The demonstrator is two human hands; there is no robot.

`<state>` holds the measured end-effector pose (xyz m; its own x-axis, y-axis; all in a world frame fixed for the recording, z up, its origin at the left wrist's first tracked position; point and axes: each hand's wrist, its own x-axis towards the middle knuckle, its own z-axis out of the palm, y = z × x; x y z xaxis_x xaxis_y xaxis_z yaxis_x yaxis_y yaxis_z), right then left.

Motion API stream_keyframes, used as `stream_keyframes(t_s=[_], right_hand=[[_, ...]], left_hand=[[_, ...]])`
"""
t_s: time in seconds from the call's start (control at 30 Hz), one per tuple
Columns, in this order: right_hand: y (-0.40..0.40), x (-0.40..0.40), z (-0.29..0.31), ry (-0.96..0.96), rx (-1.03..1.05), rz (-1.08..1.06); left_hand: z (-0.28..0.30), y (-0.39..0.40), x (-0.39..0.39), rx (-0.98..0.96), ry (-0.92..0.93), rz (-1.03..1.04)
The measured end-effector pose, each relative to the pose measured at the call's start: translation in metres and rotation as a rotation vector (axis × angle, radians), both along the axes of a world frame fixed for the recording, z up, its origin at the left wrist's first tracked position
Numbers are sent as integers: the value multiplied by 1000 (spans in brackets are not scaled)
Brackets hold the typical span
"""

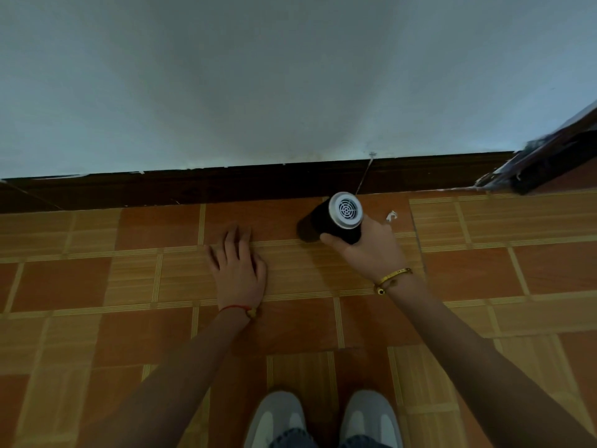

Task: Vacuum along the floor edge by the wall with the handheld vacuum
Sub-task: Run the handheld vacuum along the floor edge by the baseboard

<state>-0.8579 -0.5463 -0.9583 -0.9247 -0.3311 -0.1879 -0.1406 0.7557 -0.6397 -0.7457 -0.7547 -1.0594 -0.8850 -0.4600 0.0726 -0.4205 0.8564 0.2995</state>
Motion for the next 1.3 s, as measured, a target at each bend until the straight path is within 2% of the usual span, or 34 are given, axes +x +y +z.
stream_keyframes(t_s=[0.2, 0.5, 0.83, 1.1, 1.3], right_hand=[[19, -12, -1, 66, -23, -208], [-28, -23, -7, 60, -66, -15], [-115, -21, -8, 59, -51, 234], [-120, -31, -16, 31, -101, 229], [-171, -23, -16, 10, -141, 315]], left_hand=[[5, 2, 0, -9, -42, -7], [10, -27, 36, -29, -72, 45], [9, -48, 58, 9, -75, 339], [4, -49, 57, 7, -50, 353], [-2, -52, 58, -20, -47, 347]])
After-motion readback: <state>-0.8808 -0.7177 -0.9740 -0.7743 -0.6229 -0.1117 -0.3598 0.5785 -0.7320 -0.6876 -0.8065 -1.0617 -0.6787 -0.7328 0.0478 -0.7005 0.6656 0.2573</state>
